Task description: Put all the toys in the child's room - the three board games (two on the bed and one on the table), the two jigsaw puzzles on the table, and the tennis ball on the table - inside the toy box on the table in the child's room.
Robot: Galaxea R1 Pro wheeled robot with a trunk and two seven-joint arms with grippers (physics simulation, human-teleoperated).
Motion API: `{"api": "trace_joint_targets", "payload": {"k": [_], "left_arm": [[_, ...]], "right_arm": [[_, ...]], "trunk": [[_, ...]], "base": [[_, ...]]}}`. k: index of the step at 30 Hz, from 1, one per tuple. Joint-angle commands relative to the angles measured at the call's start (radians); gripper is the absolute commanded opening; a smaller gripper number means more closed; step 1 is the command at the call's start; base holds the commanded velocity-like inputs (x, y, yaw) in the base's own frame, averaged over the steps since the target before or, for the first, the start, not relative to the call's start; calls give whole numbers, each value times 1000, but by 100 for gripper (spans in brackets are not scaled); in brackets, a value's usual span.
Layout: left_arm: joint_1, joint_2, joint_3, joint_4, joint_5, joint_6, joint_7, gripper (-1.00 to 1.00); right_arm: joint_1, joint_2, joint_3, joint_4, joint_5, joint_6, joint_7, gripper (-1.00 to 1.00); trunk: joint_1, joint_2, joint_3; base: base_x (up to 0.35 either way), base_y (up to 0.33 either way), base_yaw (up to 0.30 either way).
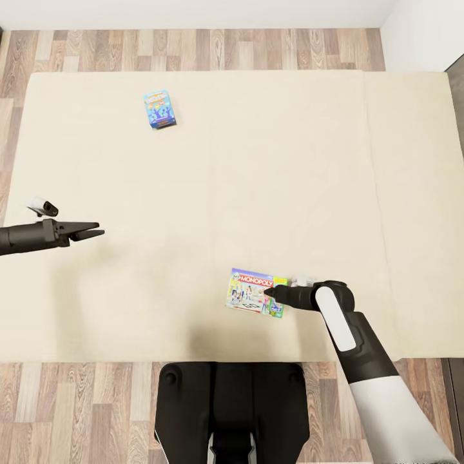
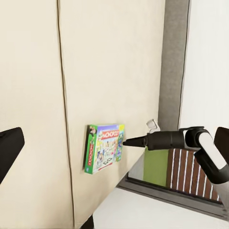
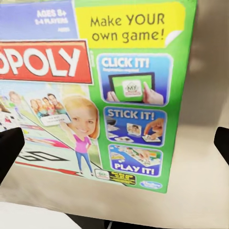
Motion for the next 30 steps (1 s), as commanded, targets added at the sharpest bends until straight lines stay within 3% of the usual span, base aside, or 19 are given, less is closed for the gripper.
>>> {"api": "trace_joint_targets", "payload": {"k": [1, 30], "left_arm": [[5, 0, -1, 0, 0, 11, -4, 100], [34, 1, 0, -1, 0, 4, -4, 100]], "right_arm": [[-2, 0, 1, -1, -9, 2, -10, 100], [-59, 6, 3, -6, -14, 2, -3, 100]], "trunk": [[1, -2, -2], [1, -2, -28]], "base": [[0, 0, 0], [0, 0, 0]]}}
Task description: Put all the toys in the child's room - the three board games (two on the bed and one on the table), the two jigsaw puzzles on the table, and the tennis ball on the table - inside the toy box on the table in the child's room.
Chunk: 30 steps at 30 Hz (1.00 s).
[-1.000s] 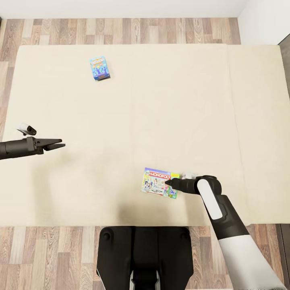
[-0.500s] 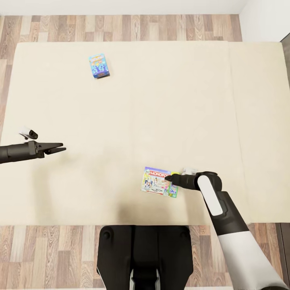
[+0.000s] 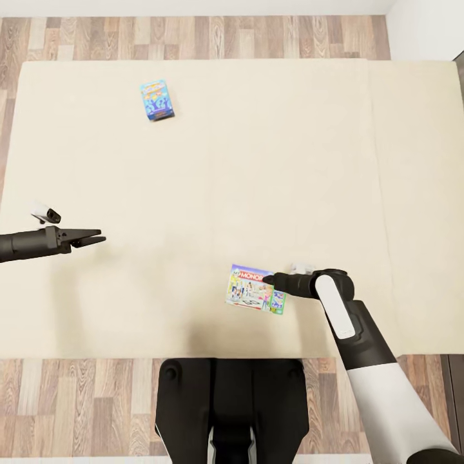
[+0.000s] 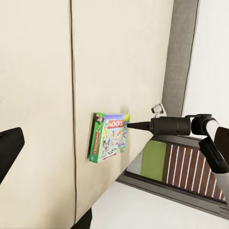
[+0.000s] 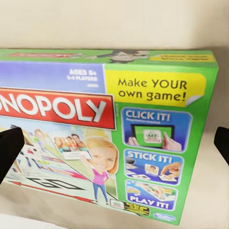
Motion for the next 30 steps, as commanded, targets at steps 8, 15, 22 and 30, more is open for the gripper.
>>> {"api": "trace_joint_targets", "payload": {"k": [8, 15, 22, 30], "left_arm": [[0, 0, 0, 0, 0, 11, -4, 100], [0, 0, -1, -1, 0, 11, -4, 100], [0, 0, -1, -2, 0, 11, -4, 100], [0, 0, -2, -2, 0, 11, -4, 100]], "right_arm": [[-1, -2, 0, 2, -9, 3, -9, 100], [0, -7, 1, 1, -7, 3, -8, 100], [1, -2, 2, 1, -8, 3, -8, 100], [1, 0, 2, 1, -7, 3, -8, 100]], "trunk": [[1, -2, -11], [1, -2, -23], [1, -2, -34], [1, -2, -39]], "base": [[0, 0, 0], [0, 0, 0], [0, 0, 0], [0, 0, 0]]}}
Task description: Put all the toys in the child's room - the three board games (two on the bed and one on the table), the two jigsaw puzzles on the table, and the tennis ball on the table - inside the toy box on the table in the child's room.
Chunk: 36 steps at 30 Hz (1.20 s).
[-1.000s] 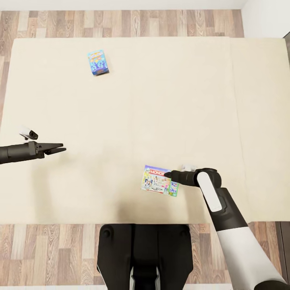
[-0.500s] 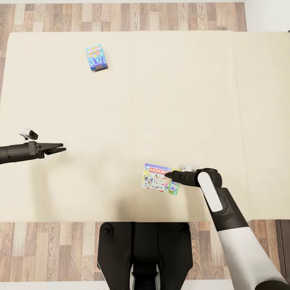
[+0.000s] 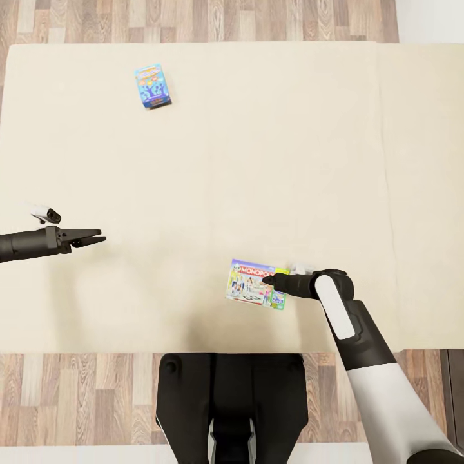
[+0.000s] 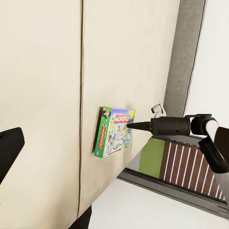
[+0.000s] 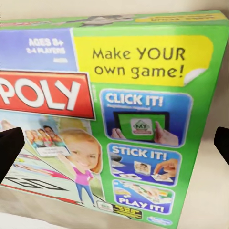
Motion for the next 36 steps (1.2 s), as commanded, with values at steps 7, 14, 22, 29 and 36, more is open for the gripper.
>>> {"api": "trace_joint_targets", "payload": {"k": [7, 14, 22, 29, 36], "left_arm": [[0, 0, 0, 0, 0, 11, -4, 100], [0, 0, 0, 0, 0, 11, -4, 100], [0, 0, -1, 0, 0, 11, -4, 100], [0, 0, -1, -1, 0, 11, -4, 100], [0, -1, -1, -1, 0, 11, -4, 100]], "right_arm": [[0, 1, 0, -3, -8, 3, -10, 100], [0, 2, 0, -3, -8, 3, -10, 100], [0, 1, 0, -4, -8, 3, -10, 100], [0, 1, 0, -4, -7, 3, -10, 100], [0, 1, 0, -3, -8, 3, -10, 100]], "trunk": [[1, -2, -1], [1, -2, -1], [1, -2, -1], [1, -2, -1], [1, -2, -1]], "base": [[0, 0, 0], [0, 0, 0], [0, 0, 0], [0, 0, 0], [0, 0, 0]]}}
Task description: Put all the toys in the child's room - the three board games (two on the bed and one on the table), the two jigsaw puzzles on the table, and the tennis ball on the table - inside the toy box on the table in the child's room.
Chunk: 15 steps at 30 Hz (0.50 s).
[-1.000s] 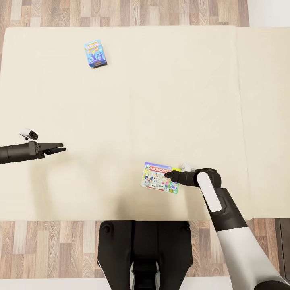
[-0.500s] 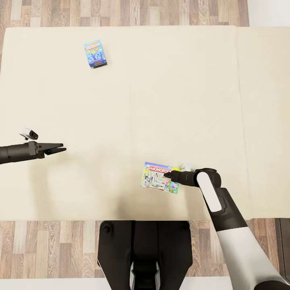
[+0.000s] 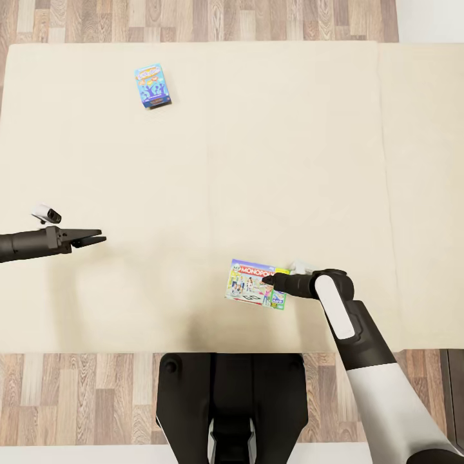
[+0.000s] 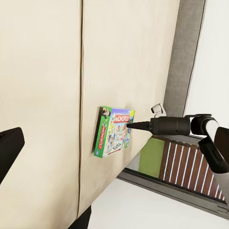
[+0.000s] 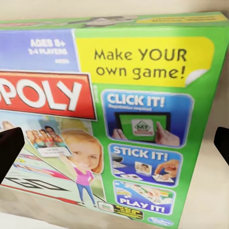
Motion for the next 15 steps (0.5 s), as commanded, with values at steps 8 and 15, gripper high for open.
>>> {"api": "trace_joint_targets", "payload": {"k": [8, 15], "left_arm": [[1, 0, 0, 0, 0, 11, -4, 100], [3, 0, -1, 0, 0, 12, -4, 100]], "right_arm": [[0, 0, 0, 0, -10, 3, -10, 100], [0, 0, 0, 0, -10, 3, -10, 100]], "trunk": [[1, -2, -1], [1, -2, -1]], "base": [[0, 59, 0], [0, 47, 0]]}}
